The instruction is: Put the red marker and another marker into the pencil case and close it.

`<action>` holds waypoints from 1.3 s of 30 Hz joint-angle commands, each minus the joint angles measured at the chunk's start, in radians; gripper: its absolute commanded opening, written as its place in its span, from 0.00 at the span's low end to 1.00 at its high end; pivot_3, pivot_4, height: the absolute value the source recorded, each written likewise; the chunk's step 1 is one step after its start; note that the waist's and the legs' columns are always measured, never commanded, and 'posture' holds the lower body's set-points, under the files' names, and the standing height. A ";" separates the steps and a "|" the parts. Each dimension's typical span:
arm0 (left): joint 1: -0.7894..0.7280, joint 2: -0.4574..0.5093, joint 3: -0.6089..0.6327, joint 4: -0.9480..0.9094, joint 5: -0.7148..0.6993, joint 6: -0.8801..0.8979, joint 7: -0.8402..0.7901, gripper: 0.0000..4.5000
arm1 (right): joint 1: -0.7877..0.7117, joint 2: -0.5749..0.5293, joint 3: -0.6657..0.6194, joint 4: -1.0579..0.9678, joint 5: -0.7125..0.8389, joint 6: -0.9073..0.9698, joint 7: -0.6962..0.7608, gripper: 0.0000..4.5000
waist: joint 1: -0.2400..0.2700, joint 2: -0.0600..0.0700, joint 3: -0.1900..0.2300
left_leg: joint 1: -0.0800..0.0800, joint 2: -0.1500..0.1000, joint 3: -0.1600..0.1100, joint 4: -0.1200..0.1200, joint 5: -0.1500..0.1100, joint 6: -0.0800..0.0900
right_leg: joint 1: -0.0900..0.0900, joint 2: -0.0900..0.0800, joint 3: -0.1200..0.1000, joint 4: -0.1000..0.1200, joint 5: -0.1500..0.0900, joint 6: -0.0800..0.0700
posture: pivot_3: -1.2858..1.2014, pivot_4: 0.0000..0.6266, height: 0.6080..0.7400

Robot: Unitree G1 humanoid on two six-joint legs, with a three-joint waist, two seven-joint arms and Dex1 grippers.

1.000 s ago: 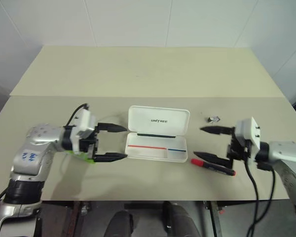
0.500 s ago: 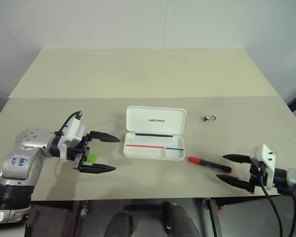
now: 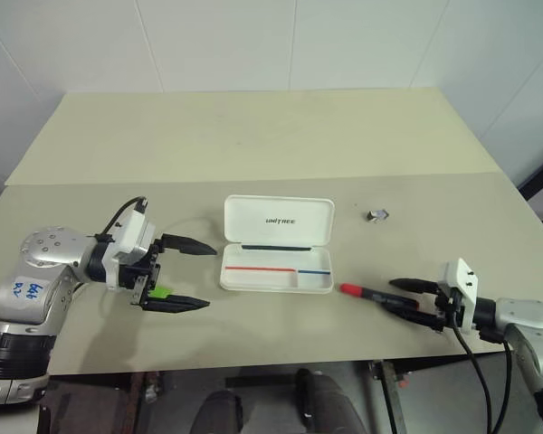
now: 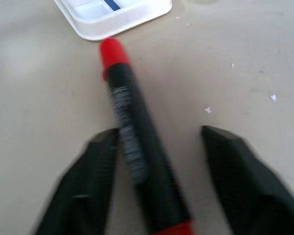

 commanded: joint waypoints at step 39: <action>0.169 0.007 0.109 0.030 0.014 -0.154 0.119 1.00 | -0.560 0.202 0.333 0.036 -0.109 -0.011 0.083 0.14 | 0.003 0.000 0.000 | -0.012 0.001 -0.001 -0.011 -0.001 -0.003 | -0.017 -0.004 -0.004 0.001 0.002 0.003 | 0.52 0.24 1.00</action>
